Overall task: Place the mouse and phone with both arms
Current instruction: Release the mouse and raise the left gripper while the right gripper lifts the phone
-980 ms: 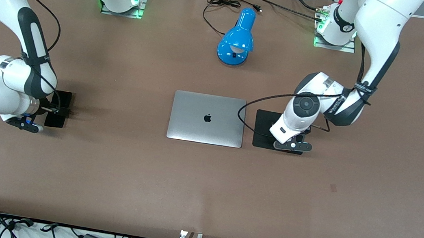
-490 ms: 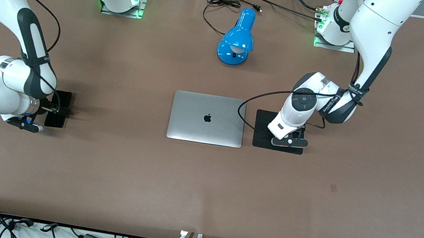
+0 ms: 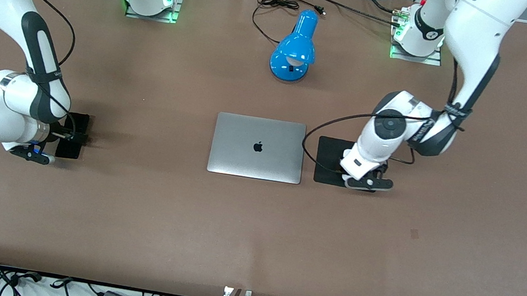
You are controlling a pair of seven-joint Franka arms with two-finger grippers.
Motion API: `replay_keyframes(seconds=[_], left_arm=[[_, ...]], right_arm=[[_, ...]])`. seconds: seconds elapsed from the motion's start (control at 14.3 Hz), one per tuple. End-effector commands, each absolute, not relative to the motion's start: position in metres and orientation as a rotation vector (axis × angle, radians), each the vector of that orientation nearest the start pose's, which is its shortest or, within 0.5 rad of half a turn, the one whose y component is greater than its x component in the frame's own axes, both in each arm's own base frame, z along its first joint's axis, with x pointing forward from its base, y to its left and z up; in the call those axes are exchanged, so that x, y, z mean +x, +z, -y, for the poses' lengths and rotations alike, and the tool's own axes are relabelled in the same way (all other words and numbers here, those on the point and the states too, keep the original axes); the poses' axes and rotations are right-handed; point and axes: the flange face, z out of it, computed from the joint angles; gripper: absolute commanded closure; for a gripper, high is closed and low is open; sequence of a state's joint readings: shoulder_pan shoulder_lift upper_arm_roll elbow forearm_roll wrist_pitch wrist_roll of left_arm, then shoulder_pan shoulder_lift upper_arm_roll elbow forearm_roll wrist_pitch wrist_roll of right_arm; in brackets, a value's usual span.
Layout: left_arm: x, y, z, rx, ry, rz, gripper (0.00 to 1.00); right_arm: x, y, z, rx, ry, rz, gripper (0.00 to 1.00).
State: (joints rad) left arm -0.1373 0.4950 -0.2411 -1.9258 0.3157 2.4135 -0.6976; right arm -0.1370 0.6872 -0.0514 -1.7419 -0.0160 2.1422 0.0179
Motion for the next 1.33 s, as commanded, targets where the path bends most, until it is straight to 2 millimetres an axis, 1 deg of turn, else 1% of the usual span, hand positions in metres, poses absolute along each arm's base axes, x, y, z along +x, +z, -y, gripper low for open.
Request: replay_keyframes(seconds=[0.0, 0.07, 0.14, 0.21, 0.28, 0.35, 0.42, 0.49, 0.56, 0.63, 0.7, 0.77, 0.84, 0.91, 0.98, 1.05, 1.12, 1.19, 1.26], left_arm=[[0.606, 0.281, 0.217, -2.970, -0.053, 0.176, 0.00], [0.611, 0.294, 0.215, -2.942, -0.014, 0.171, 0.00], [0.621, 0.311, 0.210, -2.924, 0.012, 0.133, 0.00], [0.629, 0.323, 0.204, -2.921, 0.027, 0.087, 0.00], [0.639, 0.336, 0.194, -2.921, 0.023, 0.050, 0.00], [0.644, 0.343, 0.184, -2.920, 0.031, 0.020, 0.00], [0.648, 0.350, 0.168, -2.913, 0.058, -0.011, 0.00], [0.646, 0.351, 0.153, -2.893, 0.134, -0.083, 0.00], [0.643, 0.363, 0.145, -2.886, 0.179, -0.140, 0.00], [0.645, 0.380, 0.131, -2.886, 0.176, -0.158, 0.00], [0.650, 0.403, 0.115, -2.890, 0.167, -0.188, 0.00], [0.649, 0.423, 0.109, -2.894, 0.211, -0.237, 0.00], [0.646, 0.443, 0.105, -2.913, 0.271, -0.249, 0.00], [0.642, 0.462, 0.095, -2.946, 0.345, -0.229, 0.00], [0.639, 0.480, 0.080, -2.997, 0.398, -0.192, 0.00], [0.635, 0.493, 0.066, -3.084, 0.440, -0.163, 0.00], [0.630, 0.513, 0.055, -3.170, 0.436, -0.133, 0.00], [0.626, 0.523, 0.041, -3.208, 0.433, -0.091, 0.00], [0.620, 0.533, 0.029, -3.213, 0.436, -0.099, 0.00]], right_arm=[[0.619, 0.155, 0.116, -3.097, 0.475, -0.255, 0.35], [0.620, 0.156, 0.114, -3.099, 0.473, -0.248, 0.47], [0.622, 0.161, 0.112, -3.102, 0.466, -0.230, 0.57], [0.623, 0.165, 0.109, -3.100, 0.468, -0.203, 0.66], [0.624, 0.167, 0.108, -3.096, 0.484, -0.184, 0.69], [0.624, 0.169, 0.108, -3.095, 0.491, -0.180, 0.71], [0.626, 0.177, 0.108, -3.097, 0.477, -0.178, 0.71], [0.628, 0.187, 0.104, -3.100, 0.465, -0.167, 0.72], [0.632, 0.200, 0.095, -3.109, 0.442, -0.143, 0.73], [0.637, 0.215, 0.083, -3.118, 0.407, -0.117, 0.74], [0.642, 0.228, 0.066, -3.128, 0.376, -0.079, 0.76], [0.646, 0.236, 0.050, -3.135, 0.352, -0.041, 0.77], [0.650, 0.242, 0.032, -3.140, 0.335, -0.013, 0.77], [0.650, 0.242, 0.014, -3.142, 0.332, 0.015, 0.77], [0.651, 0.241, -0.003, -3.141, 0.331, 0.047, 0.79], [0.651, 0.241, -0.021, -3.130, 0.327, 0.073, 0.80], [0.650, 0.238, -0.034, -3.104, 0.325, 0.055, 0.80], [0.649, 0.236, -0.046, -3.079, 0.326, 0.028, 0.80], [0.648, 0.230, -0.061, -3.061, 0.331, 0.022, 0.80]])
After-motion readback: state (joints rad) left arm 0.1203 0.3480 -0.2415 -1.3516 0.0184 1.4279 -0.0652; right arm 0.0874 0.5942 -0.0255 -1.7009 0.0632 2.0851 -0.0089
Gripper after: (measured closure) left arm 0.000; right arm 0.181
